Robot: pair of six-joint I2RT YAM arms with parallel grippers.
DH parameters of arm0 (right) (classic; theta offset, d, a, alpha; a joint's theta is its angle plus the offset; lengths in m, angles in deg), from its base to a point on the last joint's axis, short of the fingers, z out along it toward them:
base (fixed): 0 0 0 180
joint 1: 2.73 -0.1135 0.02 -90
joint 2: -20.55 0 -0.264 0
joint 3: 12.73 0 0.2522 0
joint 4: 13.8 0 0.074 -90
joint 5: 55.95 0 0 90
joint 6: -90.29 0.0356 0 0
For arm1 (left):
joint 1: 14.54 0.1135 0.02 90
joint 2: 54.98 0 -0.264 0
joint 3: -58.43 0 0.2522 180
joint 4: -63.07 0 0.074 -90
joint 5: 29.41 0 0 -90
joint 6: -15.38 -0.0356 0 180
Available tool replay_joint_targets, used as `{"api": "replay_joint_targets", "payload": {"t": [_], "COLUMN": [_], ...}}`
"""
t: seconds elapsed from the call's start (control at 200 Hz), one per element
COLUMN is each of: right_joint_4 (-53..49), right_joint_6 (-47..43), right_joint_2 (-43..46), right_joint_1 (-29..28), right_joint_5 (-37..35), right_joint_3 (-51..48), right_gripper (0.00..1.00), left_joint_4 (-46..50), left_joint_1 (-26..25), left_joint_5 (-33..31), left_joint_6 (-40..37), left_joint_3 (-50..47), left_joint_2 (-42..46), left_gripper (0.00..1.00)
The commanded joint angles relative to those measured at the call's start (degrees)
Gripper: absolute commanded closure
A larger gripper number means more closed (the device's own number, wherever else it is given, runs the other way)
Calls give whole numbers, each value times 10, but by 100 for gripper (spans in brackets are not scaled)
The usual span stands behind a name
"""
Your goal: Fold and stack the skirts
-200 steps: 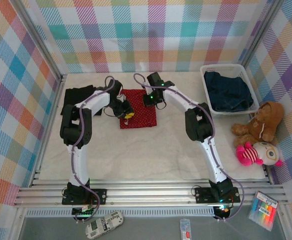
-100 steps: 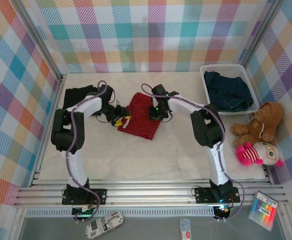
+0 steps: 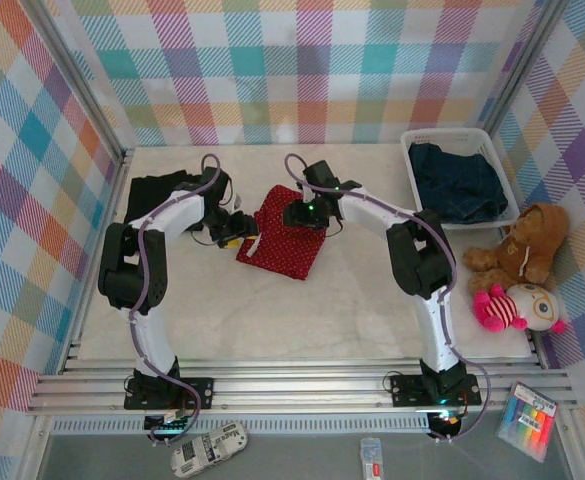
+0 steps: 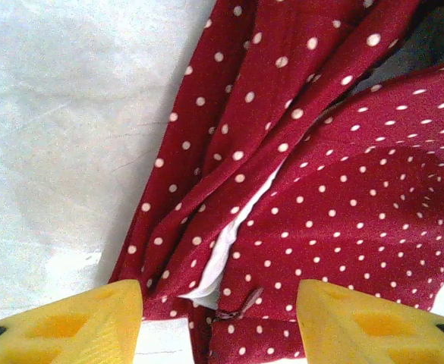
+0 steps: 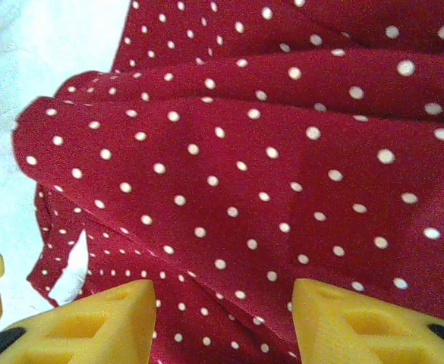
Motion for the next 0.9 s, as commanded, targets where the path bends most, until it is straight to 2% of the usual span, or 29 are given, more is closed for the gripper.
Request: {"api": "replay_joint_targets", "payload": {"t": [0.0,0.225,0.385,0.525,0.595,0.66,0.745,0.81,0.895], "right_joint_4": [2,-29,-59,-89,-96,-97,-95,-91,-83], "right_joint_6": [-14,-39,-54,-64,-70,-77,-82,-83,-80], "right_joint_2": [-11,-67,-107,-138,-144,-143,-135,-122,-100], "right_joint_1": [-19,-38,-49,-54,-57,-60,-61,-62,-62], "right_joint_5": [-29,-57,-86,-110,-112,-122,-121,-112,-94], "right_joint_3": [46,128,182,231,244,249,249,245,235], "right_gripper": [49,48,47,48,57,71,85,92,97], "left_joint_4": [-13,2,-13,-20,-19,-20,-20,-22,-27], "left_joint_1": [0,1,1,1,1,1,1,1,1], "left_joint_5": [26,-4,32,37,40,44,47,55,65], "left_joint_6": [-29,-46,-47,-47,-50,-52,-53,-54,-54], "left_joint_3": [0,26,20,12,9,7,8,6,3], "left_joint_2": [-22,-59,-62,-51,-47,-44,-45,-46,-47], "left_gripper": [46,48,48,48,48,48,48,47,46]}}
